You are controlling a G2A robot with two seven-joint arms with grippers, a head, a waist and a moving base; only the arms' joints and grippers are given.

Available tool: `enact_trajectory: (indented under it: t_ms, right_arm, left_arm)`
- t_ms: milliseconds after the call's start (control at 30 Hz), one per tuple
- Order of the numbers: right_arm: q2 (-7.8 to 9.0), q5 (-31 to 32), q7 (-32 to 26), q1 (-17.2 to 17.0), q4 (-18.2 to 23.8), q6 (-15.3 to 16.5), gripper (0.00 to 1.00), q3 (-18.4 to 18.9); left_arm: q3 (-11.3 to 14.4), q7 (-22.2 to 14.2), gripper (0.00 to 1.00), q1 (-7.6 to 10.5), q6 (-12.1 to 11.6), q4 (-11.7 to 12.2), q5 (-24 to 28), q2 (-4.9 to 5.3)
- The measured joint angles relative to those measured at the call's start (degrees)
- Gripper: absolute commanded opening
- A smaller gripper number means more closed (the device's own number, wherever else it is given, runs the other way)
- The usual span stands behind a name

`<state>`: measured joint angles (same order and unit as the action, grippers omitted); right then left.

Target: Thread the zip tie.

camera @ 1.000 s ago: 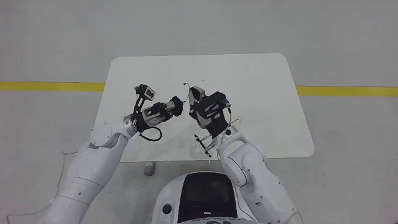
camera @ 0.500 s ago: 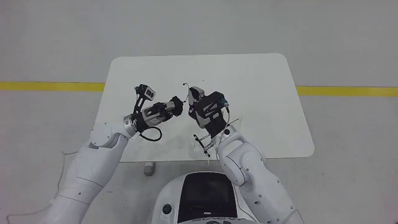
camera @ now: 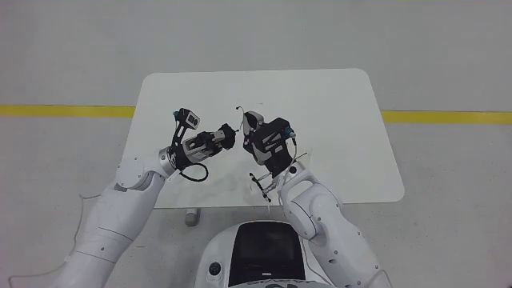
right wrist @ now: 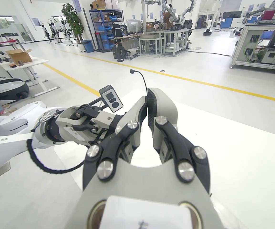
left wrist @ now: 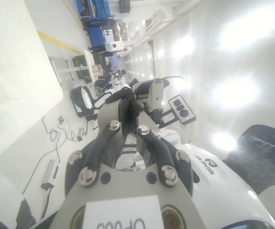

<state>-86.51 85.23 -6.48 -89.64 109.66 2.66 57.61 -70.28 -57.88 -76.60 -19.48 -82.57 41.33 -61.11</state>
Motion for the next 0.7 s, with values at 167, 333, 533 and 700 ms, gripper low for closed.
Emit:
enact_trajectory:
  t_ms: [167, 333, 533, 700]
  right_arm:
    - [0.13, -0.23, 0.00, 0.26, -0.08, -0.15, 0.00, -0.22]
    - [0.23, -0.50, 0.00, 0.75, -0.60, -0.51, 0.00, -0.37]
    - [0.40, -0.73, -0.50, 1.11, -1.37, -0.72, 0.00, -0.40]
    - [0.62, -0.52, -0.80, 1.00, -1.29, -0.88, 0.00, -0.24]
  left_arm:
    - [0.00, 0.00, 0.00, 0.00, 0.00, 0.00, 0.00, 0.00]
    - [0.00, 0.00, 0.00, 0.00, 0.00, 0.00, 0.00, 0.00]
    - [0.00, 0.00, 0.00, 0.00, 0.00, 0.00, 0.00, 0.00]
    - [0.00, 0.00, 0.00, 0.00, 0.00, 0.00, 0.00, 0.00]
